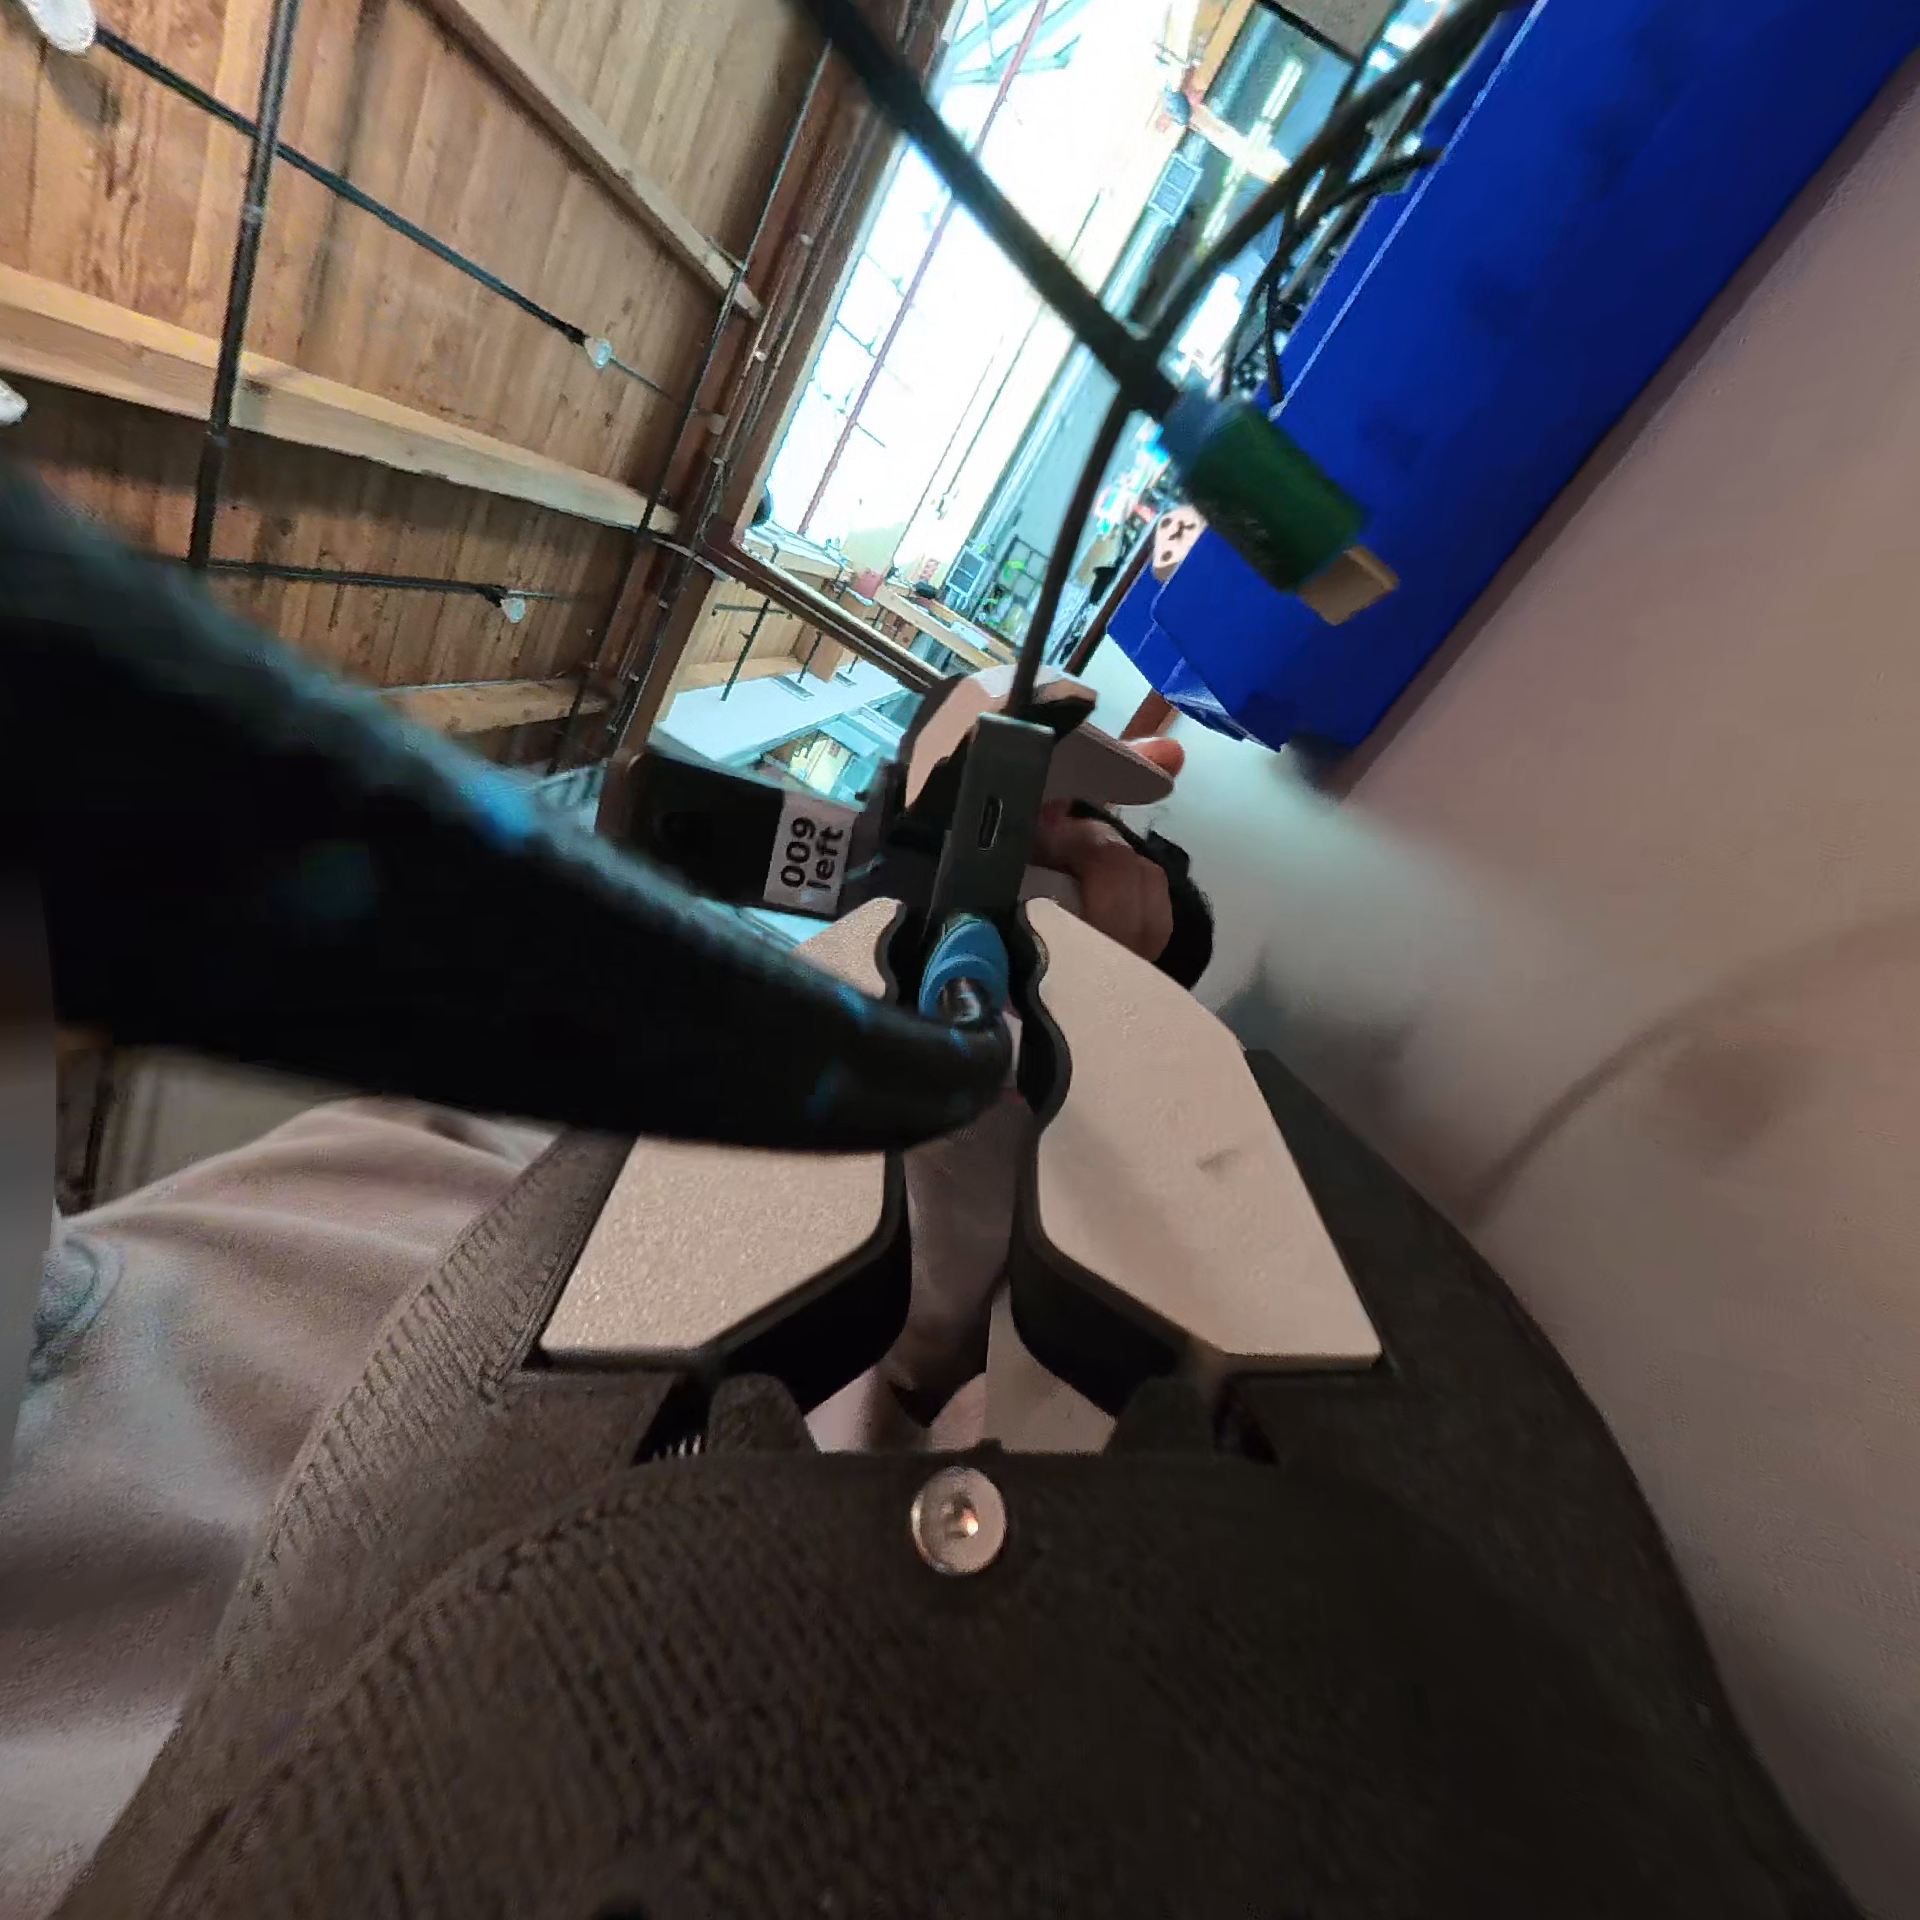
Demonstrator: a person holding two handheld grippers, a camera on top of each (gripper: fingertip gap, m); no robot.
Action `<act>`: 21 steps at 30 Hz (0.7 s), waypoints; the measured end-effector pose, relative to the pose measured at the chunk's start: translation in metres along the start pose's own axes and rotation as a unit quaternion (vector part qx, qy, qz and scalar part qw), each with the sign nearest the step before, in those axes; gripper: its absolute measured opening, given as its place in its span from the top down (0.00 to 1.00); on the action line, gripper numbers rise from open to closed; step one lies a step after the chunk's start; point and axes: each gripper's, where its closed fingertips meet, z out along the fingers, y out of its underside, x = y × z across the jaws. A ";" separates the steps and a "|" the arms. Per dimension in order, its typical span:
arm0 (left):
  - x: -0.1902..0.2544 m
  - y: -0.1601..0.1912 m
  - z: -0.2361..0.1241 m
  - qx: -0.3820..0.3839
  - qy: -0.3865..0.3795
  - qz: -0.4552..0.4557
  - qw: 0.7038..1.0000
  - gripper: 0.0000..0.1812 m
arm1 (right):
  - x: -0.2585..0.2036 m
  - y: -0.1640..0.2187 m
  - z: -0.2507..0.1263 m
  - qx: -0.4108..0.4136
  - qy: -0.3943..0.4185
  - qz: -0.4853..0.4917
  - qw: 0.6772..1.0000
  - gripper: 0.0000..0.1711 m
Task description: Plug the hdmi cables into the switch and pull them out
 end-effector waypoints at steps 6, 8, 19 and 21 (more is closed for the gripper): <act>-0.025 0.008 -0.018 0.012 -0.017 -0.090 0.996 0.60 | 0.016 0.026 -0.037 -0.213 0.143 -0.241 0.936 0.58; -0.027 0.011 -0.022 0.014 -0.007 -0.112 0.994 0.60 | 0.013 0.020 -0.053 -0.240 0.195 -0.335 0.890 0.53; 0.020 0.007 -0.004 0.002 0.095 -0.045 0.994 0.60 | -0.017 0.007 -0.026 -0.310 0.252 -0.566 0.721 0.68; 0.022 0.008 -0.005 0.004 0.103 -0.040 0.994 0.60 | -0.011 0.012 -0.022 -0.353 0.240 -0.551 0.717 0.71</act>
